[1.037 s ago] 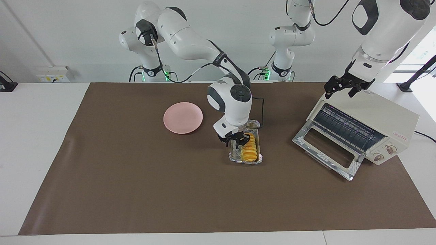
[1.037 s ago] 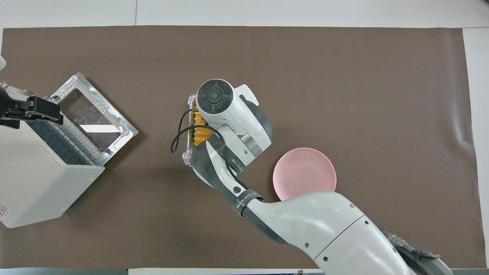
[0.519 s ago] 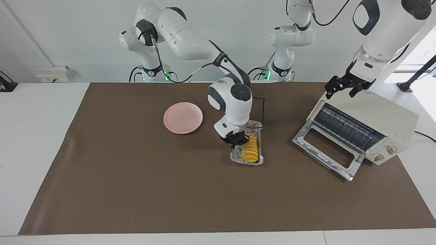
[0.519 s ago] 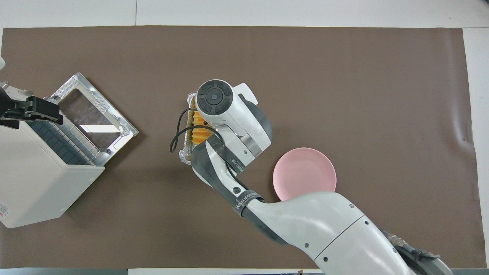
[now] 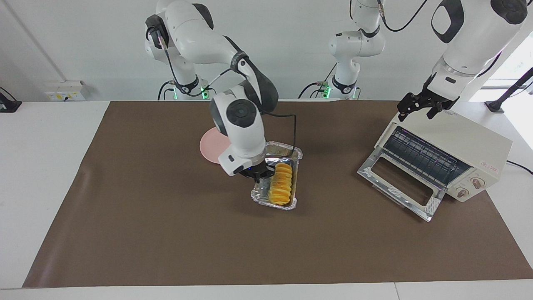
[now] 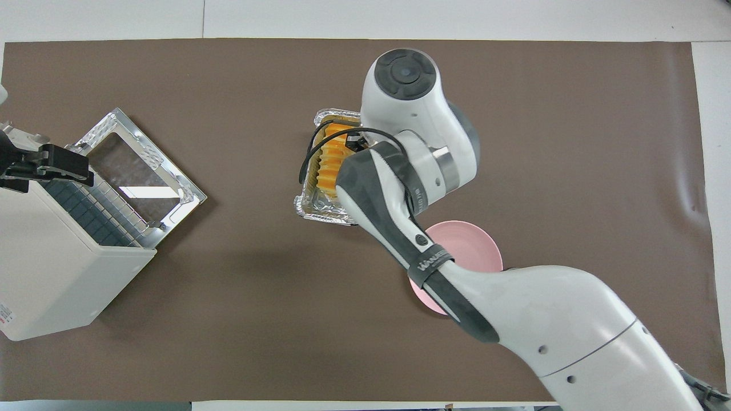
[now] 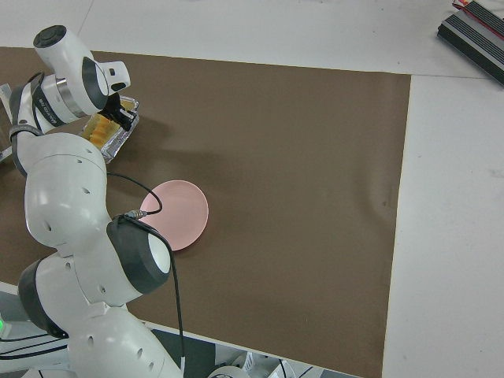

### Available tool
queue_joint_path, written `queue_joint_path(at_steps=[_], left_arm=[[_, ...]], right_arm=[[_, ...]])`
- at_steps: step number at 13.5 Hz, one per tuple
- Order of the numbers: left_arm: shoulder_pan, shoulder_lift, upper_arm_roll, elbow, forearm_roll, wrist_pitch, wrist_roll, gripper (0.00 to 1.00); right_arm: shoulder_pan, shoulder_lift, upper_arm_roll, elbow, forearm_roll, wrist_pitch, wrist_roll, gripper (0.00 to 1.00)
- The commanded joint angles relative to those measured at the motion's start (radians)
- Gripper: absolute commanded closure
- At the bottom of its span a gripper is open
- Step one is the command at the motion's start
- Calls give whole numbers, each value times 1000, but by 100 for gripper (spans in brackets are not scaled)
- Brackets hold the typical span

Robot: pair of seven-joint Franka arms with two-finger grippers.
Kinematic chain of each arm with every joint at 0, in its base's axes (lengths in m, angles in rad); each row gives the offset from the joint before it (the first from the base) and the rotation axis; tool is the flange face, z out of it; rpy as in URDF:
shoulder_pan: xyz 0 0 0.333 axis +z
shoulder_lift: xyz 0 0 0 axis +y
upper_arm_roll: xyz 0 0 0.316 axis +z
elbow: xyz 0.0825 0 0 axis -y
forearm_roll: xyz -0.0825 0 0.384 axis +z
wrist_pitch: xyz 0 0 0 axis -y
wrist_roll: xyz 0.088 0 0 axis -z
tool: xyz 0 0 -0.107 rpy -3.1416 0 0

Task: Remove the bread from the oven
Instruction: 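Slide the foil tray with the right gripper to beyond the plate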

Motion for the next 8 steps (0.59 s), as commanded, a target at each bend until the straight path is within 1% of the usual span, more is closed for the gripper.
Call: queue_joint_path(at_steps=[1,2,3,5,7,8], left_arm=[[10,-5,-1,5,-20,-1,11,0],[10,-3,-3,5,-20,-3,11,0],[10,-3,-1,5,-20,-1,11,0],[10,-3,-1,5,-20,-3,11,0],[10,-3,-1,5,-20,-3,11,0],[10,-5,-3,5,-20,-3,11,0]], right_arm=[[-79,-33,7,-21,21,-31,-171,100],[-124,-38,6,-46,14,-31,-253,100],[-168,-56,6,-96,11,-14,-335,100],[-242,-88,3,-211,6,74,-456,100],[-280,-90,1,-284,2,153,-470,100],[-293,-82,1,-299,-12,173,-472,100]])
